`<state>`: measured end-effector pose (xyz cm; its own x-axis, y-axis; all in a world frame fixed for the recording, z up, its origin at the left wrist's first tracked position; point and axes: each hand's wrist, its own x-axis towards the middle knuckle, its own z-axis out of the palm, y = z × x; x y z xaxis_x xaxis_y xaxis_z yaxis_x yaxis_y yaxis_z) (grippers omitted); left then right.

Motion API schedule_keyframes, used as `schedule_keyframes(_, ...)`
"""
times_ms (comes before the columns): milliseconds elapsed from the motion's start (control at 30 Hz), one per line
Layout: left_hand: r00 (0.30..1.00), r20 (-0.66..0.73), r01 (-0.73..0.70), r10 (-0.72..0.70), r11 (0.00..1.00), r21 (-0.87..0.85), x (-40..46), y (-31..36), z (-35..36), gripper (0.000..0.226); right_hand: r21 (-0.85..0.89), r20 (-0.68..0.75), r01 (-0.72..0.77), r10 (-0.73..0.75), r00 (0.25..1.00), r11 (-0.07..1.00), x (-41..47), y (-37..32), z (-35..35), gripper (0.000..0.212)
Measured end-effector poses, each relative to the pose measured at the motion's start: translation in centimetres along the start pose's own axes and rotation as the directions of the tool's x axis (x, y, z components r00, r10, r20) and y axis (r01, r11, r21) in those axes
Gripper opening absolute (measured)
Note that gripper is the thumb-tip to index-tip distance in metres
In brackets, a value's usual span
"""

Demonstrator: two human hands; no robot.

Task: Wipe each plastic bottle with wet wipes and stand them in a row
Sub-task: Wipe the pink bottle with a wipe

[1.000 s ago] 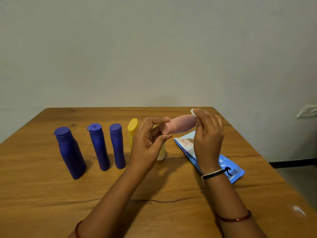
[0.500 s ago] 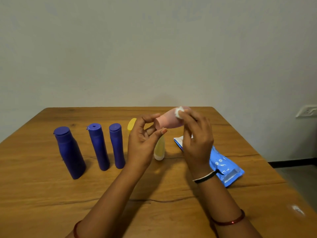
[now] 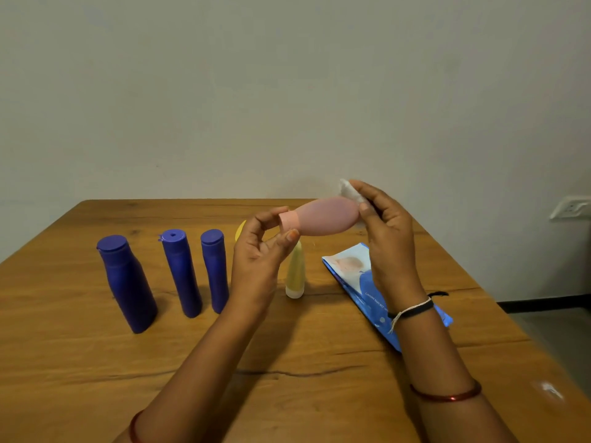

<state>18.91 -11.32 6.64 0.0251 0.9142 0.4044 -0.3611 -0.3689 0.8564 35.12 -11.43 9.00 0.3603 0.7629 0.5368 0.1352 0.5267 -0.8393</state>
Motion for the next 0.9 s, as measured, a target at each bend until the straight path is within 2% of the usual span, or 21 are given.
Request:
schedule_keyframes(100, 1.0, -0.015, -0.015, 0.015, 1.0, 0.016, -0.1, 0.1, 0.2, 0.03, -0.026, -0.036, 0.082, -0.083, 0.996, 0.996, -0.8, -0.2, 0.5, 0.035)
schedule_keyframes(233, 0.999, -0.033, -0.024, 0.024, 1.0, 0.018, -0.6, 0.0, 0.8, 0.033, -0.048, -0.162, 0.125, -0.131, 0.978, 0.991, -1.3, 0.4, 1.0, 0.028)
schedule_keyframes(500, 0.999, -0.048, -0.017, 0.016, 1.0, -0.017, -1.1, 0.1, 1.1, 0.033, -0.193, -0.388, 0.22, -0.281, 0.878, 0.956, -2.8, 0.8, 3.0, 0.024)
schedule_keyframes(600, 0.998, -0.06, -0.011, 0.009, 0.999, -0.034, -1.1, -0.1, 1.2, 0.033, -0.306, -0.349, 0.277, -0.379, 0.857, 0.911, -3.2, 1.0, 3.3, 0.023)
schedule_keyframes(700, 0.997, -0.073, 0.001, -0.007, 0.997, -0.082, -1.1, -0.3, 1.3, 0.033, -0.402, -0.224, 0.371, -0.483, 0.847, 0.837, -4.6, 1.1, 4.5, 0.026)
schedule_keyframes(833, 0.995, -0.089, 0.024, -0.039, 0.987, -0.158, -1.0, 0.0, 0.9, 0.027, -0.359, -0.032, 0.454, -0.497, 0.867, 0.815, -6.4, 1.2, 5.3, 0.028)
schedule_keyframes(900, 0.995, -0.093, 0.032, -0.048, 0.986, -0.165, -1.0, 0.1, 0.9, 0.027, -0.36, 0.013, 0.471, -0.5, 0.866, 0.806, -6.4, 1.2, 4.8, 0.029)
